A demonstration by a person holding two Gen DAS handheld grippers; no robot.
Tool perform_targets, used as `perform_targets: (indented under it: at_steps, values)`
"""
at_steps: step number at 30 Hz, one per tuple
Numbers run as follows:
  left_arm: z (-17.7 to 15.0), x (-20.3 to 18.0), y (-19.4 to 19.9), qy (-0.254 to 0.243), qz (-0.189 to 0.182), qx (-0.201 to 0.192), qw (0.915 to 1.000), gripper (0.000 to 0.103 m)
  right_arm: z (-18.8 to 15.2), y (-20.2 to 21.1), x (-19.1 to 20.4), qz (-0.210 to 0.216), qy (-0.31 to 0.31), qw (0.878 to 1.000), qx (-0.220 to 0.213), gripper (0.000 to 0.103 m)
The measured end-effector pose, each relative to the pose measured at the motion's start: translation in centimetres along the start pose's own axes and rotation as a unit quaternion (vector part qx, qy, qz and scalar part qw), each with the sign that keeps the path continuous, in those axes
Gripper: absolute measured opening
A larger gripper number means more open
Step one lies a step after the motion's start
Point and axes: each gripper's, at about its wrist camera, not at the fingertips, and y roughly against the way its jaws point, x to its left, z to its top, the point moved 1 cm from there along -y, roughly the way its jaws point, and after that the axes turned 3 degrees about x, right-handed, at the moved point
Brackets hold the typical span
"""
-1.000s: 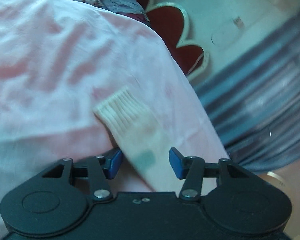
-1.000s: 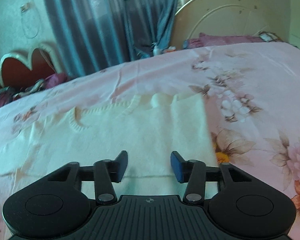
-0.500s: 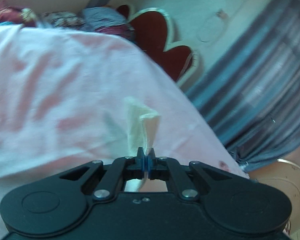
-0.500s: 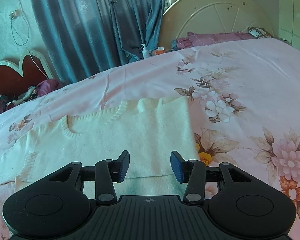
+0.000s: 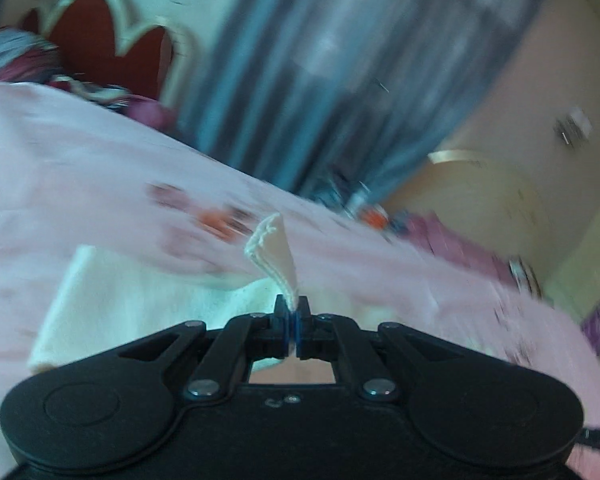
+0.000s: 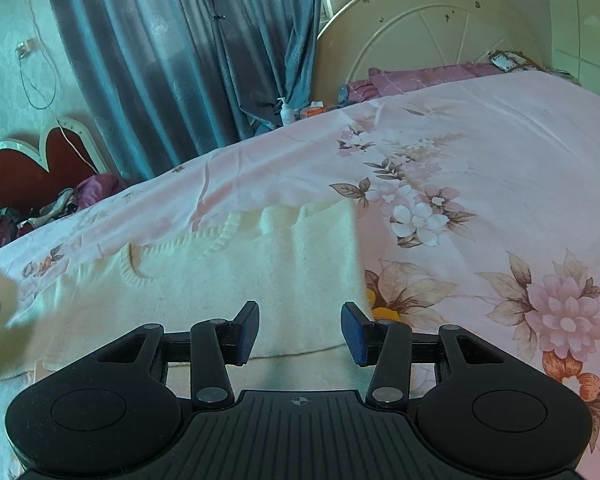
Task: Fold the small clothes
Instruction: 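Fold the sleeve across the sweater body with the left gripper and release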
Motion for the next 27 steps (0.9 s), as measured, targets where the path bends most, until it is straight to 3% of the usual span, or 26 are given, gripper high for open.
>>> perform_targets:
  at_steps: [6, 11, 18, 24, 27]
  values:
    - [-2.4, -5.9, -4.1, -0.053, -0.013, 0.051, 0.9972, 0.003, 0.0, 0.7, -1.9, -0.007, -0.021, 1.0, -0.002, 0.046]
    - [-4.7, -9.7, -5.2, -0.089, -0.014, 0.078, 0.9928, 0.003, -0.2, 1.2, -3.5, -0.012, -0.037, 0.999, -0.002, 0.046]
    - [-6.8, -11.9, -6.5, -0.107, -0.017, 0.116, 0.9874, 0.003, -0.4, 1.7, -4.7, -0.01, -0.044, 0.999, 0.001, 0.046]
    - [-7.3, -11.9, -6.8, -0.11, -0.016, 0.12, 0.9865, 0.005, -0.4, 1.7, -4.7, -0.002, -0.047, 0.999, 0.009, 0.046]
    - [-7.3, -12.2, -6.8, -0.107, -0.033, 0.118, 0.9867, 0.023, -0.2, 1.4, -3.9, 0.009, -0.048, 0.999, 0.011, 0.046]
